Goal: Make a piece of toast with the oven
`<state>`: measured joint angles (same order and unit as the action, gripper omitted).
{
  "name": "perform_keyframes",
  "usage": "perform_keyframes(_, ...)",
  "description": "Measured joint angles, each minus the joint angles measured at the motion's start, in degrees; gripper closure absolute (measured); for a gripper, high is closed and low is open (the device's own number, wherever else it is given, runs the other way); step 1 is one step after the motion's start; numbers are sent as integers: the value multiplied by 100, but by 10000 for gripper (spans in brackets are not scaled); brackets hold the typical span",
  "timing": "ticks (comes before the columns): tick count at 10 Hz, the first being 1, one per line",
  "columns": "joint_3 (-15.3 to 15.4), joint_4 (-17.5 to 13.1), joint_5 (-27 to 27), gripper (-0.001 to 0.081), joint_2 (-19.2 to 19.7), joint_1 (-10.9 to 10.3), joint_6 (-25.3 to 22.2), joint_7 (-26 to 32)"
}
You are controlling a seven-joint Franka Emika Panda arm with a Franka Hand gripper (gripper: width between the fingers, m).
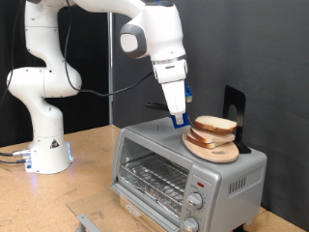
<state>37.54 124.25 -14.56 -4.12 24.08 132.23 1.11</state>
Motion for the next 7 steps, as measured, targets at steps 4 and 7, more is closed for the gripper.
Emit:
perform_keyframes(4, -182, 535, -868, 413, -828, 0, 156, 527)
perform_keyframes(7, -406, 887, -1192, 413, -1364, -1, -56, 687)
